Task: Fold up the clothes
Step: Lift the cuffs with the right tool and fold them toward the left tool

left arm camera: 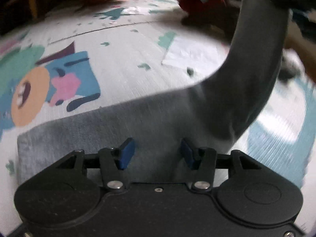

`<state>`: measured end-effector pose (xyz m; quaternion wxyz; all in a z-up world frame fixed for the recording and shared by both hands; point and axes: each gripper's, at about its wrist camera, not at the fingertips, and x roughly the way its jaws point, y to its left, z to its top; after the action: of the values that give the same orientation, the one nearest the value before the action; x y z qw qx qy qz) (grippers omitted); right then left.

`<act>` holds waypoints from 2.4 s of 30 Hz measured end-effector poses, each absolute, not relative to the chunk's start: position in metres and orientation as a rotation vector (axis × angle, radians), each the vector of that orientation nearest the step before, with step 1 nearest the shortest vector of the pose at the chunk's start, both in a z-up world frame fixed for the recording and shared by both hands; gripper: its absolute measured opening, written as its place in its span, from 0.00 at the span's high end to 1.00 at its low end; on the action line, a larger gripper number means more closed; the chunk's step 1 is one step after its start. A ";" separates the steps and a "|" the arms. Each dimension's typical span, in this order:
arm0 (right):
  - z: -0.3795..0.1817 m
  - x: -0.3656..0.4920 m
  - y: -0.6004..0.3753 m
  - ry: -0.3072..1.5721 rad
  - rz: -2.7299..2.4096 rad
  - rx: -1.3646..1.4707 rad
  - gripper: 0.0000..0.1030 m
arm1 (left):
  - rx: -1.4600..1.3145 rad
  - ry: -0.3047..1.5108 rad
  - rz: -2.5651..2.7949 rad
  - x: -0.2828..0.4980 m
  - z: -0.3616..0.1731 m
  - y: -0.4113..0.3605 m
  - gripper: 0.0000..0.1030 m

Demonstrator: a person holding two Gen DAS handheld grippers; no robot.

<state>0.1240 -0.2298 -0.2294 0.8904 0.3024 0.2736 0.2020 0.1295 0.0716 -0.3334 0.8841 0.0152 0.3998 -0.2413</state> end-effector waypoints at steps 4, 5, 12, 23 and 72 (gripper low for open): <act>-0.210 0.128 -0.199 0.572 0.503 0.535 0.86 | -0.051 0.732 -0.493 0.121 -0.326 0.083 0.52; -0.207 0.128 -0.197 0.571 0.496 0.531 0.86 | -0.049 0.716 -0.501 0.120 -0.325 0.079 0.59; -0.241 0.111 -0.272 0.574 0.262 0.772 0.86 | 0.123 0.679 -0.589 0.107 -0.328 0.012 0.66; -0.349 0.065 -0.368 0.621 -0.075 1.188 0.86 | 0.362 0.625 -0.553 0.095 -0.333 -0.026 0.66; -0.240 0.147 -0.111 0.775 0.764 0.639 0.86 | -0.225 0.706 -0.351 0.048 -0.324 0.119 0.58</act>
<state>0.1473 -0.1115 -0.2397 0.8074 0.2989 0.3622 0.3571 0.0476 0.1195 -0.3243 0.9172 -0.1092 0.3430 -0.1706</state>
